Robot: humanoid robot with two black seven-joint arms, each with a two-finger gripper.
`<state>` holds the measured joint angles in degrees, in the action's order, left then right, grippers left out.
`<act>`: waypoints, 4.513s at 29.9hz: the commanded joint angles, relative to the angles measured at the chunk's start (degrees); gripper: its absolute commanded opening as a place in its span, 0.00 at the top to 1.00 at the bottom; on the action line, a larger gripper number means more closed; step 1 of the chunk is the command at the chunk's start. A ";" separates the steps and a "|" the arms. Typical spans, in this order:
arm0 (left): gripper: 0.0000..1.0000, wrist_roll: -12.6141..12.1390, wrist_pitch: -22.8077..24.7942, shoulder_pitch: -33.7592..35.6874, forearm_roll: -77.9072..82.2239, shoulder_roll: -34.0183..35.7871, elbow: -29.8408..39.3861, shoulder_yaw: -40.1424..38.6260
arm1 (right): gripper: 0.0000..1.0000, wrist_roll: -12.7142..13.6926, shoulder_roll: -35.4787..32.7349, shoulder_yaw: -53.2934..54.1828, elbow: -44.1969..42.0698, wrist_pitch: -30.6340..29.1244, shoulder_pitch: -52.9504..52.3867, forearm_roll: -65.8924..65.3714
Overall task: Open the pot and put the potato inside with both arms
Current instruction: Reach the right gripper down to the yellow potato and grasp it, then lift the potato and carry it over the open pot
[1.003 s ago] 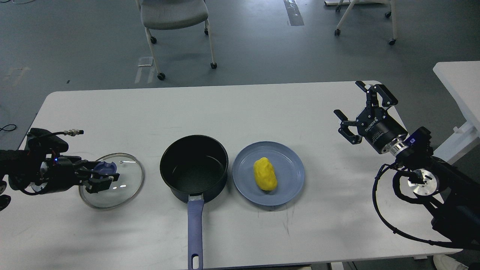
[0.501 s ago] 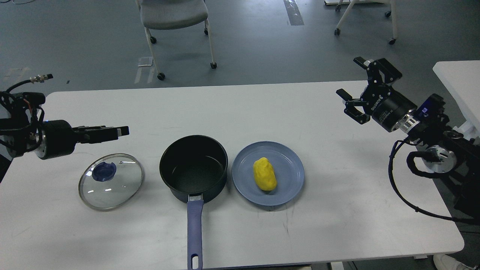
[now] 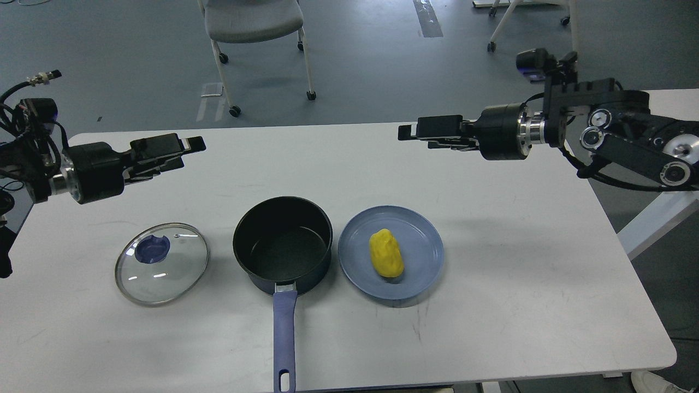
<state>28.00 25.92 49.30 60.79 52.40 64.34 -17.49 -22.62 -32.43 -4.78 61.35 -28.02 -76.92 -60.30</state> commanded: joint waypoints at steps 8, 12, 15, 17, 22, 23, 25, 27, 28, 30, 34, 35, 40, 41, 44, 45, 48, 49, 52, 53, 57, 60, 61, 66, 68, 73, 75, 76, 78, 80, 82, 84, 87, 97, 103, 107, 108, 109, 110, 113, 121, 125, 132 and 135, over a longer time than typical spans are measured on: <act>0.02 0.00 -0.08 1.58 0.11 -0.11 0.00 -0.09 | 0.00 -2.87 6.76 -12.78 1.32 0.02 -4.03 -12.65; 0.02 0.00 -0.08 1.93 0.11 -0.11 0.00 -0.18 | 0.00 -2.87 8.78 -15.60 0.88 0.02 -3.86 -12.73; 0.02 0.00 -0.08 1.94 0.03 -0.11 0.26 -0.09 | 0.00 -2.78 10.10 -16.31 -0.26 0.02 -3.33 -12.73; 0.02 0.00 -0.08 1.94 0.11 0.07 0.61 -0.09 | 0.00 -2.78 11.24 -16.57 -1.48 0.02 -3.07 -12.73; 0.02 0.00 -0.08 2.02 0.11 0.51 1.14 -0.18 | 0.00 -2.78 14.06 -16.58 -3.69 0.02 -1.92 -12.73; 0.02 0.00 -0.08 2.02 0.11 0.51 1.14 -0.18 | 0.00 -2.78 14.85 -16.66 -4.47 0.02 -1.49 -12.73; 0.02 0.00 -0.08 2.02 0.11 0.51 1.14 -0.18 | 0.00 -2.78 15.90 -16.75 -5.35 0.02 -0.96 -12.73; 0.02 0.00 -0.08 2.02 0.11 0.51 1.14 -0.09 | 0.00 -2.78 16.43 -16.84 -5.88 0.02 -0.87 -12.73; 0.02 0.00 -0.08 2.11 0.20 0.51 1.14 -0.18 | 0.00 -2.78 16.96 -17.54 -6.41 0.02 -0.87 -12.73; 0.02 0.00 -0.17 2.11 0.29 0.51 1.14 -0.18 | 0.00 -2.78 18.19 -18.77 -7.03 0.02 -0.87 -12.73; 0.02 0.00 -0.17 2.20 0.20 0.51 1.14 -0.09 | 0.00 -2.78 19.77 -19.21 -8.87 0.02 -0.78 -12.73; 0.02 0.00 -0.17 2.20 0.12 0.60 1.14 -0.09 | 0.00 -2.78 20.21 -19.39 -9.31 0.02 -0.78 -12.73; 0.02 0.00 -0.26 2.20 0.11 1.21 1.14 -0.09 | 0.00 -2.78 20.65 -20.62 -10.02 0.02 -0.69 -12.73; 0.02 0.00 -0.26 2.11 0.11 1.30 1.14 -0.09 | 0.00 -2.78 20.74 -20.62 -10.02 0.02 -0.69 -12.73; 0.02 0.00 -0.26 2.20 0.11 1.39 1.14 -0.09 | 0.01 -2.78 20.83 -20.79 -10.19 0.02 -0.60 -12.73; 0.02 0.00 -0.26 2.20 0.03 1.39 1.14 -0.09 | 0.02 -2.78 20.92 -20.79 -10.45 0.02 -0.43 -12.73; 0.02 0.00 -0.26 2.11 0.03 1.47 1.14 -0.09 | 0.04 -2.78 21.70 -20.79 -11.68 0.02 0.18 -12.73; 0.02 0.00 -0.26 2.11 0.03 1.48 1.14 -0.09 | 0.04 -2.69 22.06 -20.79 -11.95 0.02 0.54 -12.73; 0.02 0.00 -0.26 2.11 0.03 1.48 1.14 -0.09 | 0.05 -2.69 22.59 -20.79 -12.13 0.02 0.80 -12.73; 0.02 0.00 -0.26 2.11 0.03 1.48 1.14 -0.09 | 0.05 -2.69 22.68 -20.79 -12.39 0.02 0.80 -12.73; 0.02 0.00 -0.35 2.11 0.03 1.56 1.14 -0.09 | 0.05 -2.69 23.03 -20.79 -12.92 0.02 1.33 -12.73; 0.02 0.00 -0.35 2.11 0.03 1.48 1.14 -0.09 | 0.06 -2.78 23.03 -20.88 -13.01 0.02 1.42 -12.73; 0.02 0.00 -0.35 2.11 0.03 1.48 1.14 -0.18 | 0.08 -2.69 23.03 -20.88 -13.09 0.02 1.50 -12.73; 0.02 0.00 -0.35 2.11 0.03 1.39 1.23 -0.09 | 0.11 -2.69 23.64 -21.58 -13.80 0.02 1.77 -12.82; 0.02 0.00 -0.43 2.11 0.03 1.39 1.14 -0.09 | 0.19 -2.69 23.90 -21.93 -13.80 0.02 1.77 -12.82; 0.02 0.00 -0.43 2.02 0.03 1.30 1.14 -0.09 | 0.47 -2.60 23.91 -22.02 -14.06 0.02 1.77 -12.82; 0.02 0.00 -0.35 2.02 0.03 1.30 1.14 -0.09 | 0.54 -2.60 23.82 -22.02 -14.06 0.02 1.77 -12.82; 0.02 0.00 -0.35 2.11 0.03 1.21 1.14 -0.09 | 0.56 -2.60 23.82 -22.02 -14.06 0.02 1.77 -12.82; 0.02 0.00 -0.35 2.02 0.03 1.12 1.14 -0.09 | 0.62 -2.60 23.56 -22.02 -13.97 0.02 1.77 -12.73; 0.02 0.00 -0.43 2.02 0.03 1.04 1.14 -0.09 | 0.68 -2.69 23.29 -21.94 -13.89 0.02 1.68 -12.73; 0.02 0.00 -0.43 2.02 0.11 0.95 1.14 -0.09 | 0.78 -2.60 22.77 -21.85 -13.62 0.02 1.51 -12.73; 0.02 0.00 -0.43 2.02 0.11 0.95 1.14 -0.09 | 0.80 -2.69 22.41 -21.67 -13.27 0.02 1.24 -12.65; 0.02 0.00 -0.35 2.11 0.11 1.03 1.14 -0.09 | 0.80 -2.69 21.27 -21.59 -12.39 0.02 0.54 -12.65; 0.02 0.00 -0.35 2.11 0.11 1.21 1.23 -0.09 | 0.77 -2.78 13.45 -12.73 -7.21 0.02 -4.82 -11.68; 0.02 0.00 -0.35 2.11 0.20 0.86 1.23 -0.09 | 0.72 -2.78 17.03 -9.81 -8.43 0.02 -5.53 -11.42; 0.02 0.00 -0.35 2.11 0.20 0.86 1.23 -0.09 | 0.72 -2.87 22.40 -9.72 -10.98 0.02 -5.53 -10.36; 0.02 0.00 -0.35 2.11 0.20 0.86 1.23 -0.09 | 0.72 -2.87 24.41 -9.72 -12.03 0.02 -5.53 -9.75; 0.02 0.00 -0.35 2.11 0.20 0.95 1.23 -0.09 | 0.72 -2.87 26.52 -9.72 -12.91 0.02 -5.44 -9.40; 0.02 0.00 -0.35 2.11 0.20 0.95 1.23 -0.09 | 0.72 -2.87 27.41 -9.72 -13.35 0.02 -5.35 -9.22; 0.02 0.00 -0.35 2.11 0.20 0.86 1.23 -0.09 | 0.70 -2.87 30.67 -9.72 -14.67 0.02 -4.91 -8.95; 0.02 0.00 -0.35 2.11 0.20 0.86 1.23 -0.09 | 0.47 -2.87 32.43 -9.81 -18.63 0.02 -2.89 -8.95; 0.02 0.00 -0.35 2.11 0.20 0.86 1.23 0.00 | 0.38 -2.87 32.43 -9.81 -18.81 0.02 -2.63 -8.87; 0.02 0.00 -0.35 2.02 0.20 1.12 1.23 0.00 | 0.31 -2.87 32.43 -9.72 -18.81 0.02 -2.54 -6.85; 0.02 0.00 -0.35 2.11 0.11 1.21 1.23 0.00 | 0.19 -2.87 32.43 -9.72 -18.72 0.02 -2.54 -4.74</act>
<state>28.00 25.57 51.42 60.97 53.50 65.56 -17.49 -25.48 0.00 -14.51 42.55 -28.00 -79.44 -66.94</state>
